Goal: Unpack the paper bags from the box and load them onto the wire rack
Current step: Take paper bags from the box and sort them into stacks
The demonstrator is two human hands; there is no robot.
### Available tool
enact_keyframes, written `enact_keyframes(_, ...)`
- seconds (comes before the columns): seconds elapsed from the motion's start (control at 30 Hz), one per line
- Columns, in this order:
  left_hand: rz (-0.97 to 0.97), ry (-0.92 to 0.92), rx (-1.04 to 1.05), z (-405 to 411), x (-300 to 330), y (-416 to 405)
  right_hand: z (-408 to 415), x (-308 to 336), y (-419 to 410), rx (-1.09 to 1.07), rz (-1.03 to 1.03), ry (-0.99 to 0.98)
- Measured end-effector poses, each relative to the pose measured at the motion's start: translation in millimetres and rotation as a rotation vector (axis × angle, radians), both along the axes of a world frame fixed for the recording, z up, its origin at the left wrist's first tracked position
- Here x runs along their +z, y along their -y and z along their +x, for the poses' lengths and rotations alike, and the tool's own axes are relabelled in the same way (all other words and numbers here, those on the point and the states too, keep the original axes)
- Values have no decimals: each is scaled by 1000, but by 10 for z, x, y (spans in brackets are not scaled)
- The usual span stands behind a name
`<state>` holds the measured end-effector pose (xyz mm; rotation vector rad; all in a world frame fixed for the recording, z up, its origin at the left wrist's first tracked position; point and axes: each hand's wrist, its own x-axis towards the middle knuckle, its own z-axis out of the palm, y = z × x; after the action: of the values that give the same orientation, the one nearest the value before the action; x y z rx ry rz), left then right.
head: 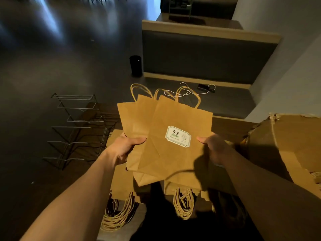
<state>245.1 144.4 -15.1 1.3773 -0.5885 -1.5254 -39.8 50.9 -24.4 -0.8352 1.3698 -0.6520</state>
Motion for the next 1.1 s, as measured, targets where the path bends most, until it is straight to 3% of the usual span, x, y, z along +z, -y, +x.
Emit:
enact_keyframes(0.1,48,9,-81,-56,-38,-3,140,-20,1,9,-3,33)
enact_keyframes(0.27,215,-128,45,41,-26,-19,119,-74,29,-50,-22,-6)
enact_keyframes(0.47,212,-272,79,204,-35,-85,138,-63,56,0,-49,-8)
enact_keyframes(0.67,221,-220,-50,164,8,3,396,22,35,72,-38,-24)
enact_keyframes(0.87,108,43,-115,152,-2,-27,651,75,-5,91,-10,-16)
enact_keyframes(0.97,92,81,-3,215,-59,-51,687,43,15,63,45,-12)
enact_keyframes(1.1,2,-78,330,186,-13,-39,701,130,-135,152,186,-32)
